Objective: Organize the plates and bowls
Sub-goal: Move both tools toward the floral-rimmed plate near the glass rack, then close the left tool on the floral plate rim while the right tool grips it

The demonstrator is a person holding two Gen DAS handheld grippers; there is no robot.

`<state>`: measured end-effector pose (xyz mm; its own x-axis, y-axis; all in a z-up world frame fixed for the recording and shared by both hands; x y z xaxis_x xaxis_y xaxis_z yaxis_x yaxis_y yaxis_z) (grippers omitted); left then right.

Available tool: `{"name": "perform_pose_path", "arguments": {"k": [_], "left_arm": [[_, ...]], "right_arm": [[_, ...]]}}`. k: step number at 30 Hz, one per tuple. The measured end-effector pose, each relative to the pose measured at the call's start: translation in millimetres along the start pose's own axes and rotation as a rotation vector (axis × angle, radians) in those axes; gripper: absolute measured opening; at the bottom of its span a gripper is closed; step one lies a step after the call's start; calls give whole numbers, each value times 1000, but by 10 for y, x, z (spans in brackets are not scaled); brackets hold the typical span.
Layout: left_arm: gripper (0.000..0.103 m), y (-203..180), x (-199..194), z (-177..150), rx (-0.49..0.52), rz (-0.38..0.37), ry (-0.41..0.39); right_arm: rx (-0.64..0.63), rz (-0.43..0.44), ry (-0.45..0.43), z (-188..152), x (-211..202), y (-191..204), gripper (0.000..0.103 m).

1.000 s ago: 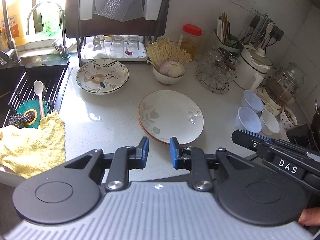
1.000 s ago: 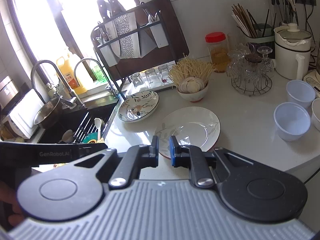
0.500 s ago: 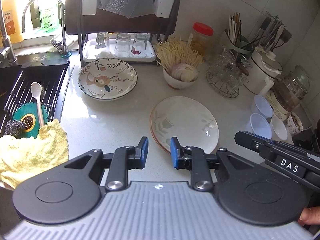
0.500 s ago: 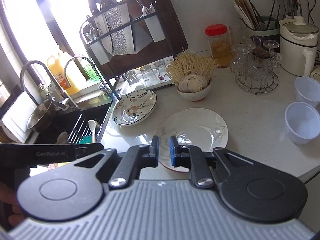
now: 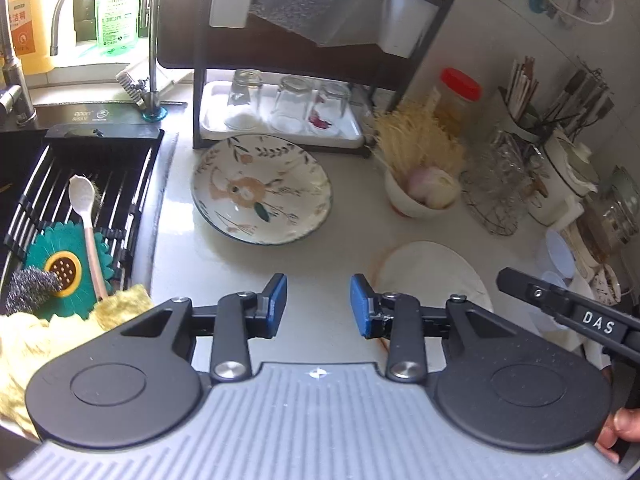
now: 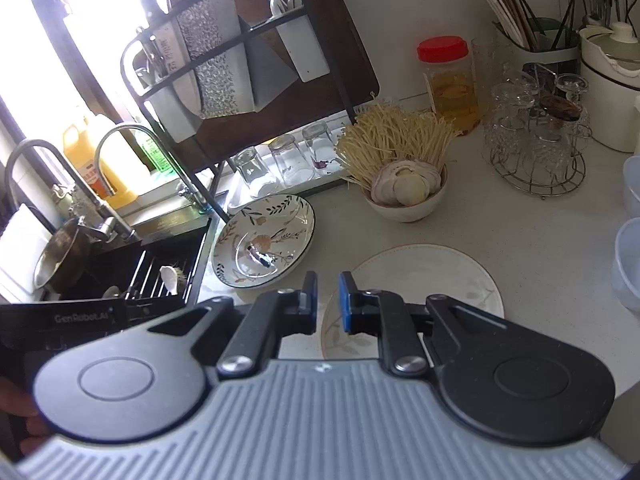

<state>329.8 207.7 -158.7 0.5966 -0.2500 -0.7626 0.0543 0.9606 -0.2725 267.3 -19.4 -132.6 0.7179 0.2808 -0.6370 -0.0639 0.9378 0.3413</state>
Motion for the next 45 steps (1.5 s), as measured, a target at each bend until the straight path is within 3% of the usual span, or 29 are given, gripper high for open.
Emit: {"name": "perform_pose_path", "arguments": {"k": [1, 2, 4, 23, 31, 45], "left_arm": [[42, 50, 39, 37, 3, 2, -3], [43, 101, 80, 74, 3, 4, -4], [44, 200, 182, 138, -8, -1, 4], [44, 964, 1116, 518, -23, -31, 110], [44, 1137, 1491, 664, -19, -46, 169], [44, 1444, 1885, 832, -38, -50, 209]], "right_arm": [[-5, -7, 5, 17, 57, 11, 27], [-3, -15, 10, 27, 112, 16, 50], [18, -22, 12, 48, 212, 18, 69], [48, -42, 149, 126, 1296, 344, 67], [124, -70, 219, 116, 1797, 309, 65], [168, -115, 305, 14, 2308, 238, 56]]}}
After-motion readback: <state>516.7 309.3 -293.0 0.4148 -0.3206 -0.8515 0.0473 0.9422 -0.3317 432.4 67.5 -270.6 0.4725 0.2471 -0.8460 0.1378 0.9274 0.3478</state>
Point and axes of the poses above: each gripper's, at about its wrist camera, not at the fingertips, and x roughly the way its jaws point, y to its left, z to its top, the point moved 10 cm from there along x, roughly the way its jaws point, and after that the axes turned 1 degree about -y, right-handed, at the moved point
